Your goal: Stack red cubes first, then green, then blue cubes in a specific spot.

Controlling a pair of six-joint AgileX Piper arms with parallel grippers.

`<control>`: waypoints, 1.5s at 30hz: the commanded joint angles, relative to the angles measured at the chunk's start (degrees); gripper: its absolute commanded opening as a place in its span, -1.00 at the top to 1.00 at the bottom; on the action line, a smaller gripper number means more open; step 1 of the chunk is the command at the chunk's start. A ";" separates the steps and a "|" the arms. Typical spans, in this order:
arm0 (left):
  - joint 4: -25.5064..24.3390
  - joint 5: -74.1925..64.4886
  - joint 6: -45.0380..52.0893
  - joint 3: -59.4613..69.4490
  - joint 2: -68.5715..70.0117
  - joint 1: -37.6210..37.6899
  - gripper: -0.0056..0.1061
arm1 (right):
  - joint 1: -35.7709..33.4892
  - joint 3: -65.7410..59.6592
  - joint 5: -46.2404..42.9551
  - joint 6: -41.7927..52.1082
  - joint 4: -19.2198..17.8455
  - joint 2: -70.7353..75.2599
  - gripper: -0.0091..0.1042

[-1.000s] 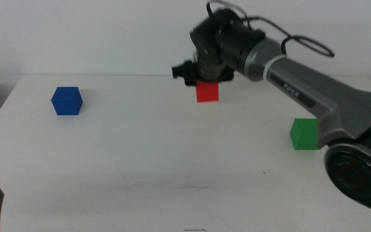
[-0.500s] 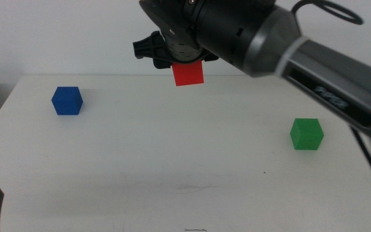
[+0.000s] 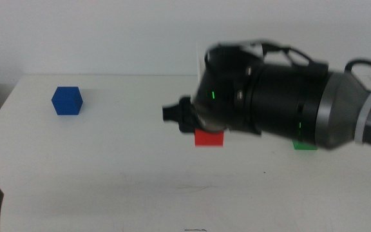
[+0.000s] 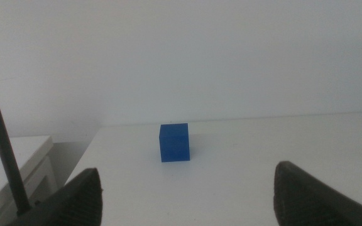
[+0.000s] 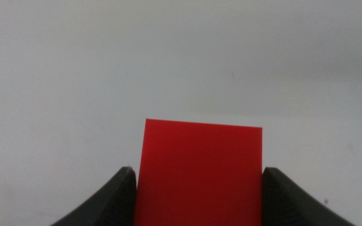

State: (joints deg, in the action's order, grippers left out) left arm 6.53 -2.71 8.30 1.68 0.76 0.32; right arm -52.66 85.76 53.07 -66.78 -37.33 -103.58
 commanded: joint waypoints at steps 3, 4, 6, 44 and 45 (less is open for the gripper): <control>0.67 4.60 -0.43 -0.14 0.75 0.13 -0.78 | -1.35 -6.21 -7.11 -4.42 -3.73 3.55 0.85; 0.67 4.60 -0.43 -0.14 0.75 0.13 -0.78 | -1.66 -7.91 -8.79 -5.66 -3.73 3.56 0.85; 0.67 4.60 -0.43 -0.14 0.75 0.13 -0.78 | -1.97 -11.02 -12.53 -8.50 -4.49 3.56 0.85; 0.67 4.60 -0.43 -0.14 0.75 0.13 -0.78 | -1.30 -14.97 -20.69 -29.06 -23.00 -5.43 0.61; 0.67 4.60 -0.43 -0.14 0.75 0.13 -0.78 | -1.30 -14.97 -20.69 -29.00 -21.39 -5.43 0.12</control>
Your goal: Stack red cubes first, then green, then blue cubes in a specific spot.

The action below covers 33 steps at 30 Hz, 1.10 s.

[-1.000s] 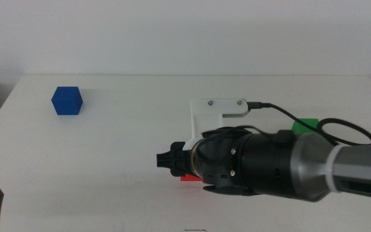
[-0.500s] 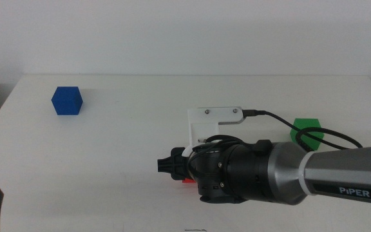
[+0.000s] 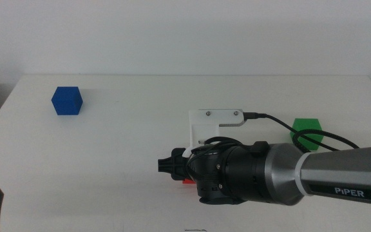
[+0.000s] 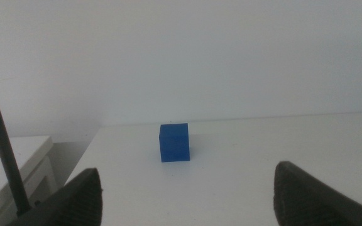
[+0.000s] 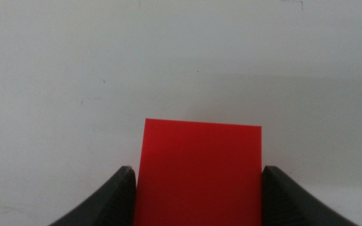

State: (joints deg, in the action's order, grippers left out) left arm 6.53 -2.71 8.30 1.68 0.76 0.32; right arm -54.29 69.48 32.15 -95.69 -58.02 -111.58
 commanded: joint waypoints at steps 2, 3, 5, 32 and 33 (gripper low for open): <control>0.67 4.60 -0.43 -0.14 0.75 0.13 -0.78 | 0.33 1.31 0.23 0.06 -0.57 2.57 -0.04; 0.67 4.60 -0.43 -0.14 0.75 0.13 -0.78 | 0.33 1.31 0.23 0.06 -0.57 2.57 -0.12; 0.67 4.60 -0.43 -0.14 0.75 0.13 -0.78 | 0.33 1.31 0.23 0.06 -0.62 2.57 -0.26; 0.67 4.60 -0.43 -0.14 0.75 0.13 -0.78 | 26.71 2.75 9.19 63.61 43.17 33.93 -0.45; 0.67 4.60 -0.43 -0.14 0.75 0.13 -0.78 | 29.47 2.75 9.45 67.77 46.20 33.74 -0.45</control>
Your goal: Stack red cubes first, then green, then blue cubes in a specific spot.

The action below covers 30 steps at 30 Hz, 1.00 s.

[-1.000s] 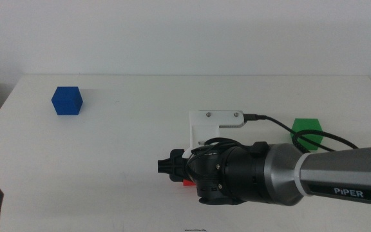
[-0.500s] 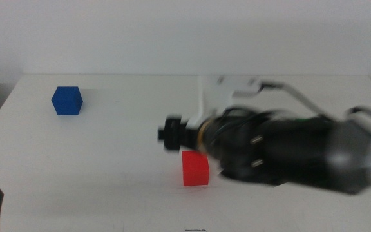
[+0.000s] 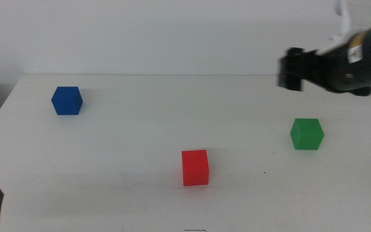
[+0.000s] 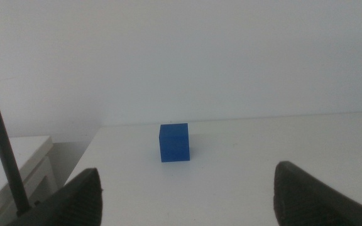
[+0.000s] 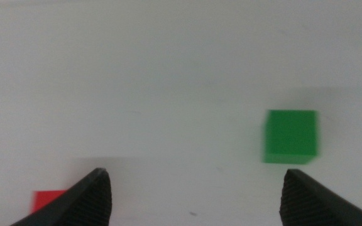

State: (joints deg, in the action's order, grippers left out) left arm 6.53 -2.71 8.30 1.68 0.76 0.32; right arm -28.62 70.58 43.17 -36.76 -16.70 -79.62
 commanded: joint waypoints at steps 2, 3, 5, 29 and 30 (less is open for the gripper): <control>0.67 4.60 -0.43 -0.14 0.75 0.13 -0.78 | 7.96 1.65 -1.47 14.39 8.56 1.20 -0.45; 0.67 4.60 -0.43 -0.14 0.75 0.13 -0.78 | 9.78 1.85 -1.53 16.61 9.73 0.76 -0.45; 0.67 4.60 -0.43 -0.14 0.75 0.13 -0.78 | 12.64 2.79 -0.56 19.67 10.88 -0.67 -0.45; 0.67 4.60 -0.43 -0.14 0.75 0.13 -0.78 | 16.39 14.29 6.97 26.03 7.54 -23.25 -0.45; 0.67 4.60 -0.43 -0.14 0.75 0.13 -0.78 | 16.39 14.29 6.35 26.03 7.50 -23.73 -0.45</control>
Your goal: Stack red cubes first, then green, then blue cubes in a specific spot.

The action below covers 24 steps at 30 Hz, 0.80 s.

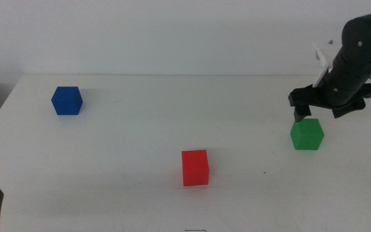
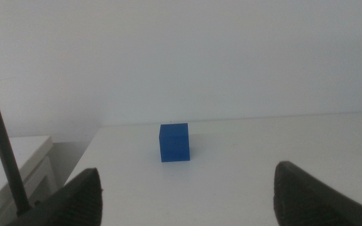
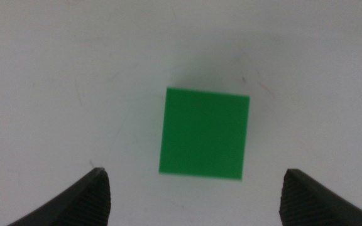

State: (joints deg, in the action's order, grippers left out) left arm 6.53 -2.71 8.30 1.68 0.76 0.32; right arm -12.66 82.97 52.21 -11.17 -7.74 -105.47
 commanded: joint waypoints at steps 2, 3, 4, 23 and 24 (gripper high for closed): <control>0.67 4.60 -0.43 -0.14 0.75 0.13 -0.78 | 0.43 1.90 -3.78 0.08 -2.06 1.34 -0.45; 0.67 4.60 -0.43 -0.14 0.75 0.13 -0.78 | 0.43 1.90 -4.12 -0.06 -2.28 0.86 -0.45; 0.67 4.60 -0.43 -0.14 0.75 0.13 -0.78 | 0.43 1.90 -4.48 -0.06 -2.28 0.49 -0.45; 0.67 4.60 -0.43 -0.14 0.75 0.13 -0.78 | 2.44 1.90 -8.19 0.05 -1.66 -6.34 -0.33; 0.67 4.60 -0.43 -0.14 0.75 0.13 -0.78 | 2.59 1.90 -8.33 0.05 -1.51 -6.44 -0.26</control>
State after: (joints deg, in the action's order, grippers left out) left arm 6.53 -2.71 8.30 1.68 0.76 0.32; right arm -10.87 83.14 45.51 -11.28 -8.55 -114.65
